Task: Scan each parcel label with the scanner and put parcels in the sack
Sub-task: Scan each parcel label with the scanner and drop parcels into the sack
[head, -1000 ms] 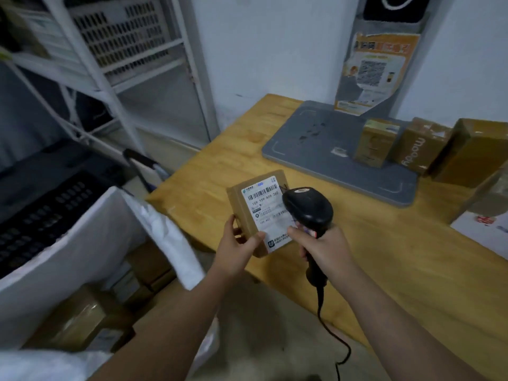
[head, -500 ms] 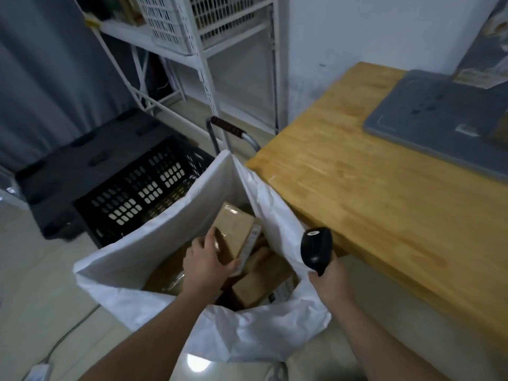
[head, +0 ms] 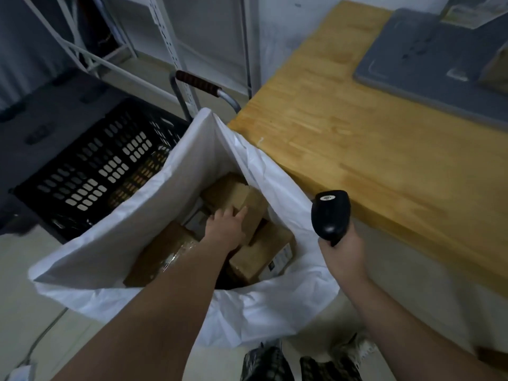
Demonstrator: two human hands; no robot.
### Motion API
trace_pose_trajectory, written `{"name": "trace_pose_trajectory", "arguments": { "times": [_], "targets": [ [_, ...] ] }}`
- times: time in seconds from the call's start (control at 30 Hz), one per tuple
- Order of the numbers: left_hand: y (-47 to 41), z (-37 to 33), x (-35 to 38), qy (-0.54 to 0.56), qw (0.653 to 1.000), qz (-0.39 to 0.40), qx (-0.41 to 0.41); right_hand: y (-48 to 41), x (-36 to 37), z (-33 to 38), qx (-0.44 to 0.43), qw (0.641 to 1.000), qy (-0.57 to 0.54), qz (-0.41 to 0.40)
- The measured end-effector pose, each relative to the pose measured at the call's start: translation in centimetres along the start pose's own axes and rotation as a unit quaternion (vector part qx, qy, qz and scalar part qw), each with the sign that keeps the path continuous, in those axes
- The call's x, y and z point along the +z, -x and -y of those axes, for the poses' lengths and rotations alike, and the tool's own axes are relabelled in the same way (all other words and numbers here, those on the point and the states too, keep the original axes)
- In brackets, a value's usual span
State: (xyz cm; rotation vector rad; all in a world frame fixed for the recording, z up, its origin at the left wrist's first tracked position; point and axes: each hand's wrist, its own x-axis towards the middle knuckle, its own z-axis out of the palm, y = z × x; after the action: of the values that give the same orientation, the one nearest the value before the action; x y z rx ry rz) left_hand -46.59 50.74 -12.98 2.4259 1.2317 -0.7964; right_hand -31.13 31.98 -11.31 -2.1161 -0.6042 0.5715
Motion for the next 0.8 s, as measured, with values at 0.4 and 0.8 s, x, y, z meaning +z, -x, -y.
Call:
{"name": "trace_pose_trajectory", "arguments": {
  "times": [0.4, 0.8],
  "targets": [
    [5.6, -8.7, -8.3, 0.125, 0.962, -0.206, 0.128, -2.1, -9.1, 2.8, 0.012, 0.999, -0.013, -0.051],
    [4.7, -33.1, -16.0, 0.160, 0.918, -0.202, 0.302, -6.4, -30.4, -2.2, 0.063, 0.972, -0.125, -0.189]
  ]
}}
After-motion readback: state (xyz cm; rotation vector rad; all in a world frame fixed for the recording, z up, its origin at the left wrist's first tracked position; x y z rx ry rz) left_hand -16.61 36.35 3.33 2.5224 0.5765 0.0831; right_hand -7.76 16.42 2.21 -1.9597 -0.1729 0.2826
